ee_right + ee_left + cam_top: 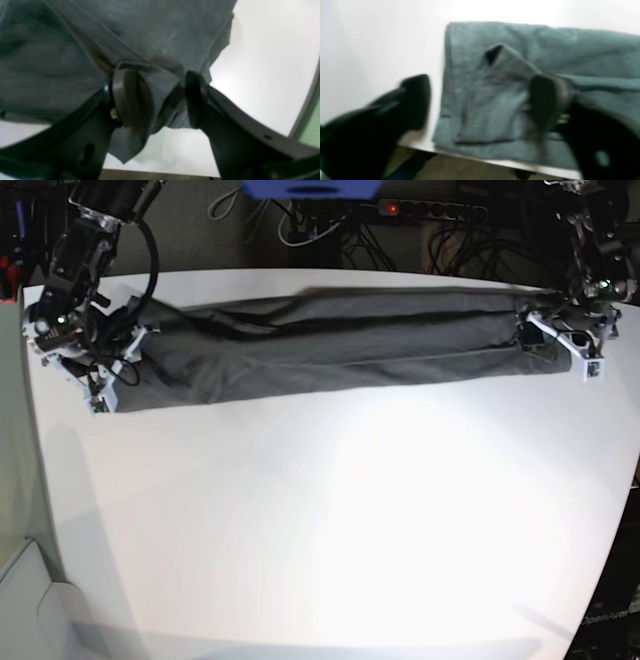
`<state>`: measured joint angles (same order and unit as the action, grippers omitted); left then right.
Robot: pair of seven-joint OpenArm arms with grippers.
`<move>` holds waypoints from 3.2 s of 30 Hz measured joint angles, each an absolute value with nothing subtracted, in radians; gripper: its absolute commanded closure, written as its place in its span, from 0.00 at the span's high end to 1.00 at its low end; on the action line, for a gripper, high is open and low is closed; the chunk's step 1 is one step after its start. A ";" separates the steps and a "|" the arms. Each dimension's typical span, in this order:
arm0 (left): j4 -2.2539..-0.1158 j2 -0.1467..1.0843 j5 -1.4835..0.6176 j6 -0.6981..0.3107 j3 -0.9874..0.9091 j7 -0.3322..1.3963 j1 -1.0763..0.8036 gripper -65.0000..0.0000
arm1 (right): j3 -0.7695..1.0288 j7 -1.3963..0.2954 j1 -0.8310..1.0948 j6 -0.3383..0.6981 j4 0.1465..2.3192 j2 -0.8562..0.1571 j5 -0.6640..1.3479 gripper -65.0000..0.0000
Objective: Layout the t-shirt on the table in an organized manner, then fold the t-shirt properly
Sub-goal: 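Hold the strip end with the right gripper while the left gripper releases, then move the left gripper along the strip toward the right gripper, pinching fabric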
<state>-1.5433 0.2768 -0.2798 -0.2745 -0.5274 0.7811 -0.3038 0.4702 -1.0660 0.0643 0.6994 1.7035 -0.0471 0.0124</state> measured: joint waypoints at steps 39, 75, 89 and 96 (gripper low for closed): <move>-1.983 -0.147 0.240 -0.256 -0.144 1.123 -0.249 0.00 | 0.469 -1.073 0.051 0.699 1.700 -0.047 0.015 0.50; -1.773 -0.147 0.295 0.022 0.319 1.099 -0.171 0.00 | 0.469 -1.073 0.052 0.699 1.699 -0.041 0.015 0.50; -1.767 -0.146 0.295 0.023 0.410 1.099 -0.132 0.00 | 0.468 -1.070 0.051 0.699 1.699 -0.030 0.015 0.50; -1.767 -0.145 0.295 0.023 0.421 1.098 -0.130 0.01 | 0.468 -1.070 0.050 0.699 1.699 -0.030 0.015 0.50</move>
